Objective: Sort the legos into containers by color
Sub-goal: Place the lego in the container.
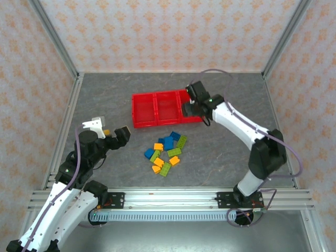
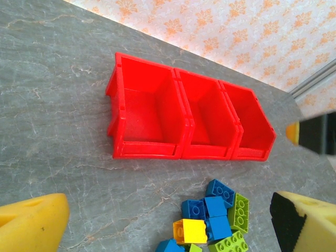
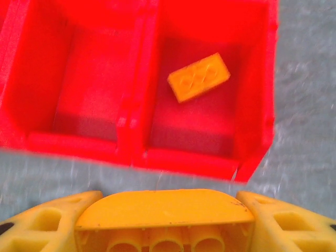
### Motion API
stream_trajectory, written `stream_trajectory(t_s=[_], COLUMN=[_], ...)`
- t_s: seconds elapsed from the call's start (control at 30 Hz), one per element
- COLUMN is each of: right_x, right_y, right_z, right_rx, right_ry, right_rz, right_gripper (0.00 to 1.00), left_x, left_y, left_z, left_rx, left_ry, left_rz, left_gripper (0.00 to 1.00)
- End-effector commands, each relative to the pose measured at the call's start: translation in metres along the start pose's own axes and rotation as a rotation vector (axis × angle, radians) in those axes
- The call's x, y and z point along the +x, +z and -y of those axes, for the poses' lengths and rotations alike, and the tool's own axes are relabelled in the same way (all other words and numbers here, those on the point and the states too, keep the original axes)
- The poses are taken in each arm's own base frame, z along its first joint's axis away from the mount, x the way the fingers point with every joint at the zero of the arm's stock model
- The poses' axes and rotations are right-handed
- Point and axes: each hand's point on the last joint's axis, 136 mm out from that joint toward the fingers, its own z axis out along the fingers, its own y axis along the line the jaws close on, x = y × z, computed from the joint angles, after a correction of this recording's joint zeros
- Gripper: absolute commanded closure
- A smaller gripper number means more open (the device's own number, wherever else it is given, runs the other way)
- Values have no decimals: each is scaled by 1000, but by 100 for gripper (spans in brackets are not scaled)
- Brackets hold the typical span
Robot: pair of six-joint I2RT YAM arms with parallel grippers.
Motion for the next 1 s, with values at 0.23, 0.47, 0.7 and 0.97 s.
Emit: stream_trajectory(t_s=[0.23, 0.47, 0.7, 0.97], right_x=[-59, -79, -65, -43], right_y=[88, 100, 97, 97], right_z=[-4, 17, 27, 30], right_rx=[-32, 5, 44, 50], right_ry=[35, 80, 69, 71], right_rz=[-2, 5, -25, -81], right_gripper=[60, 60, 56, 41], left_x=[0, 0, -1, -1], left_y=[2, 1, 1, 0], left_z=[8, 9, 10, 9], left_rx=[38, 47, 54, 50], left_ry=[28, 30, 31, 31], left_rz=[2, 4, 5, 6], left_gripper=[1, 1, 1, 1])
